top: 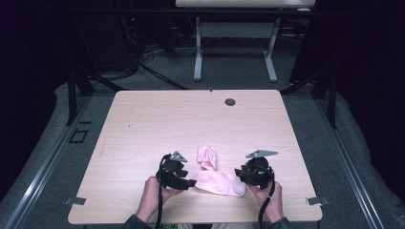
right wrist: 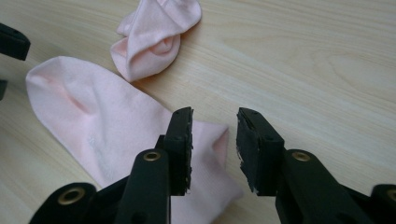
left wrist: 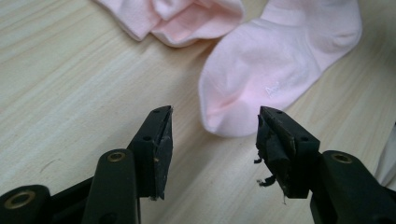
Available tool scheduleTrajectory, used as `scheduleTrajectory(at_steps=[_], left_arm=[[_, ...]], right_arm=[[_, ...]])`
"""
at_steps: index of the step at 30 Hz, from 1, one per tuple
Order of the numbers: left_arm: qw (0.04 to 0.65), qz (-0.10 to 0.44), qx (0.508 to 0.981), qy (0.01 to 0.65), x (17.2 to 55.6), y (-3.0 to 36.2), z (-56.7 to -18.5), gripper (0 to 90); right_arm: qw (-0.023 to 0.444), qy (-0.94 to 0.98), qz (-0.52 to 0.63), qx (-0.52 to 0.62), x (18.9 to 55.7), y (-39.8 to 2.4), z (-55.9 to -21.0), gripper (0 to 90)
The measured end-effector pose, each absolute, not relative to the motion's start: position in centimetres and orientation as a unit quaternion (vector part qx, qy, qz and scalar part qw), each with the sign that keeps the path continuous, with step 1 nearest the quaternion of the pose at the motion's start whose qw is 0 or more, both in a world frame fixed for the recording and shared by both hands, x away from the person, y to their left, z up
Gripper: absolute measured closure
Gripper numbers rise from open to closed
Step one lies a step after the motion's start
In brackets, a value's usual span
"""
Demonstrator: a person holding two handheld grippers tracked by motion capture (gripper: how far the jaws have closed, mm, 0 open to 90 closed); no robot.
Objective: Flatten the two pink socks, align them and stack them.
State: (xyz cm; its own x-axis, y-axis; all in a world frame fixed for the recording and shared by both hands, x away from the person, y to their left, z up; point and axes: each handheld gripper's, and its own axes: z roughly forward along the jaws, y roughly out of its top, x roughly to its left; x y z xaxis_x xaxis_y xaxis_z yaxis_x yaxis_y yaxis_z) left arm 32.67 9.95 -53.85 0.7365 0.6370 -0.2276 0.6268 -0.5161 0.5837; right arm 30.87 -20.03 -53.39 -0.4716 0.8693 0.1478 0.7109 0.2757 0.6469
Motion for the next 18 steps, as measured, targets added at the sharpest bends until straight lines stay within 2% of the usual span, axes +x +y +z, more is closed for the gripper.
scheduleTrajectory(at_steps=[2,4,6,7,8,9,13,18], left_arm=[[0.333,0.008,0.871,0.361,33.0,9.8,-53.8,47.9],[0.332,0.005,0.87,0.365,33.5,9.5,-54.0,48.5],[0.329,-0.006,0.871,0.364,33.9,9.1,-54.3,53.1],[0.327,-0.014,0.872,0.363,34.1,8.9,-54.5,63.8],[0.324,-0.022,0.874,0.362,34.1,8.7,-54.8,63.8],[0.325,-0.026,0.875,0.358,34.1,8.7,-55.0,67.4],[0.313,-0.02,0.881,0.354,34.0,8.6,-55.7,87.1],[0.315,-0.014,0.881,0.353,33.5,9.0,-56.0,88.5]], right_arm=[[0.112,0.799,0.317,0.499,30.3,-20.5,-53.1,59.6],[0.104,0.799,0.315,0.501,30.1,-20.6,-53.3,59.6],[0.095,0.806,0.301,0.5,29.9,-20.6,-53.9,61.8],[0.082,0.811,0.293,0.499,30.0,-20.6,-54.7,69.6],[0.082,0.811,0.293,0.499,30.0,-20.6,-54.7,69.6],[0.074,0.815,0.293,0.495,30.1,-20.6,-55.0,73.7],[0.067,0.816,0.296,0.492,30.2,-20.3,-55.6,89.2],[0.066,0.818,0.299,0.486,30.1,-20.0,-55.7,89.7]])
